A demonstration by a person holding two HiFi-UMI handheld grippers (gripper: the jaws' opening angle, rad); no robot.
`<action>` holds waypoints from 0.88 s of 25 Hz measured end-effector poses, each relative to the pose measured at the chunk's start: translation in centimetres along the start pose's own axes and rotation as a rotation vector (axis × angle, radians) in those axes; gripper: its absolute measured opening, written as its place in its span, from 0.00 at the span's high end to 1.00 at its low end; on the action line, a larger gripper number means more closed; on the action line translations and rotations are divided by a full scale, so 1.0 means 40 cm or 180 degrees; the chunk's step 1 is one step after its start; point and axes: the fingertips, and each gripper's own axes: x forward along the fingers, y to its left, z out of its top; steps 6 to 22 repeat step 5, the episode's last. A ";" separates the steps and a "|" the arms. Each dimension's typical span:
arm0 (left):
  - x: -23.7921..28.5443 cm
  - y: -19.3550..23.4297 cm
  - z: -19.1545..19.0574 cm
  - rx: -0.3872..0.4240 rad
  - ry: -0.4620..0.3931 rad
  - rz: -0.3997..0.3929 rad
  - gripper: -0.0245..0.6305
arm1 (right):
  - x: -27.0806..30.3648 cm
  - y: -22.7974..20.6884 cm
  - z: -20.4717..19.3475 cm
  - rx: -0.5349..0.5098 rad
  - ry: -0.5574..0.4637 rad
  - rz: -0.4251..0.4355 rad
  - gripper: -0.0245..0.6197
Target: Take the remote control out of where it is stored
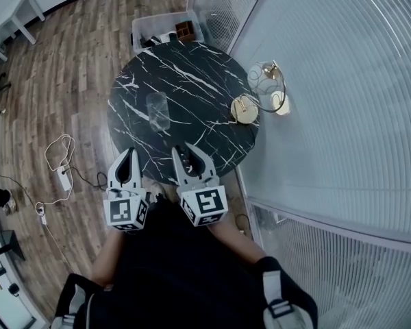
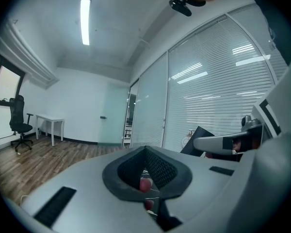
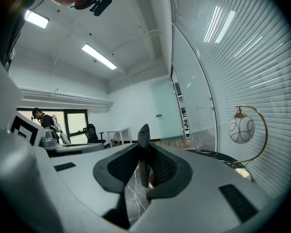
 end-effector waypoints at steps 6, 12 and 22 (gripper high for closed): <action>-0.002 -0.002 -0.004 0.0010 0.0019 0.0003 0.95 | -0.006 0.003 -0.004 -0.0007 -0.0014 0.0013 0.85; -0.002 -0.002 -0.004 0.0010 0.0019 0.0003 0.95 | -0.006 0.003 -0.004 -0.0007 -0.0014 0.0013 0.85; -0.002 -0.002 -0.004 0.0010 0.0019 0.0003 0.95 | -0.006 0.003 -0.004 -0.0007 -0.0014 0.0013 0.85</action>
